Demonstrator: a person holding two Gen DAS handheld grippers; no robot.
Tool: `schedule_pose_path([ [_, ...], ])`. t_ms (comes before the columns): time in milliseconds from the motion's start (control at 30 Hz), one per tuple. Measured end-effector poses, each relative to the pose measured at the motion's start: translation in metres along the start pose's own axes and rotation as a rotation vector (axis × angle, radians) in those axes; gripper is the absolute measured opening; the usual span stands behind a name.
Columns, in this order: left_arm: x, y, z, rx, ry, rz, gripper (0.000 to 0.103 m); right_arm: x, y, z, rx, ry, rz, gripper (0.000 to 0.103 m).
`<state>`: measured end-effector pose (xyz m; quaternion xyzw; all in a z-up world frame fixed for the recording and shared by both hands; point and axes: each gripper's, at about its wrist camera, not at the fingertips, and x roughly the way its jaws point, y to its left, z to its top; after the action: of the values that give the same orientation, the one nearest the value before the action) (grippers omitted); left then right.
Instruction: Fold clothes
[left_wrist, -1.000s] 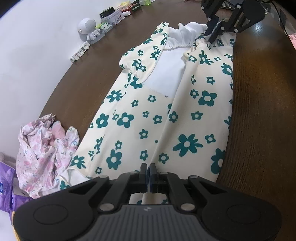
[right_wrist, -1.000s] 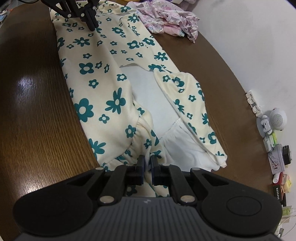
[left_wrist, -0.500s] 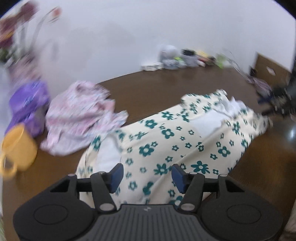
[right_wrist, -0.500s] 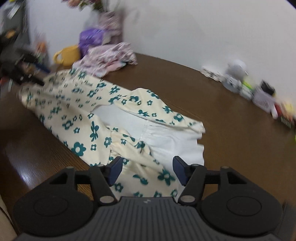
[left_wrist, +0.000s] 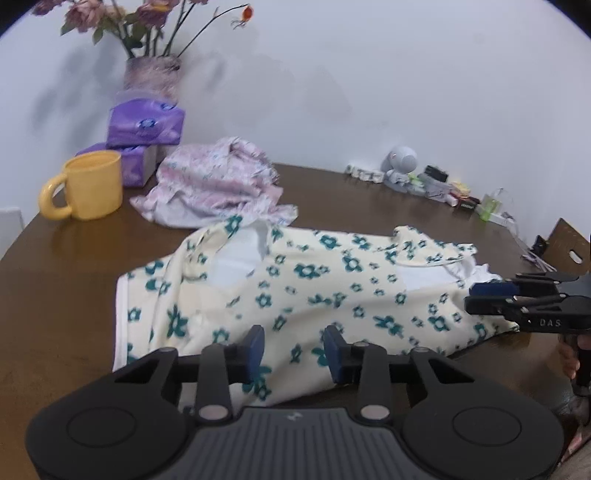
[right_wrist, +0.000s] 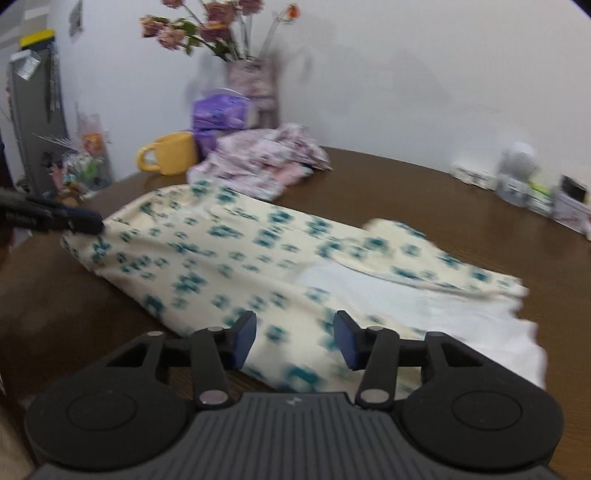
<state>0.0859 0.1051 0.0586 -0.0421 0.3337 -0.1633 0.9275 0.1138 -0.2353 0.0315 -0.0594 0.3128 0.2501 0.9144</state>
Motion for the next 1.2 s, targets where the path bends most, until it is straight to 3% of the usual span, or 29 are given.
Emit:
schedule_pose_path([
  [200, -0.006, 0.010, -0.006, 0.028, -0.032, 0.084, 0.033, 0.037, 0.042, 0.010, -0.008, -0.026, 0.024, 0.036],
  [367, -0.020, 0.025, -0.007, 0.097, -0.060, 0.078, 0.046, 0.050, 0.044, 0.007, 0.009, 0.011, -0.029, 0.037],
  [467, -0.017, 0.038, -0.004, 0.139, -0.014, 0.075, 0.044, 0.052, 0.040, 0.005, 0.022, 0.026, -0.054, 0.037],
  [500, -0.013, 0.044, -0.002, 0.140, 0.008, 0.060, 0.042, 0.053, 0.038, 0.004, 0.026, 0.031, -0.062, 0.037],
  [567, -0.007, 0.057, 0.001, 0.137, 0.058, 0.007, 0.008, 0.055, 0.037, 0.003, 0.032, 0.040, -0.079, 0.037],
  [600, -0.003, 0.062, 0.003, 0.129, 0.078, -0.026, 0.006, 0.055, 0.036, 0.002, 0.034, 0.043, -0.087, 0.037],
  [867, 0.022, 0.098, 0.028, 0.098, 0.158, -0.134, 0.005, 0.053, 0.028, 0.000, 0.055, 0.049, -0.186, 0.037],
  [1000, 0.039, 0.110, 0.030, 0.060, 0.219, -0.178, 0.005, 0.053, 0.026, -0.003, 0.069, 0.057, -0.201, 0.036],
  [1200, 0.048, 0.128, 0.027, -0.006, 0.238, -0.227, 0.007, 0.057, 0.030, -0.010, 0.056, 0.059, -0.224, 0.036],
])
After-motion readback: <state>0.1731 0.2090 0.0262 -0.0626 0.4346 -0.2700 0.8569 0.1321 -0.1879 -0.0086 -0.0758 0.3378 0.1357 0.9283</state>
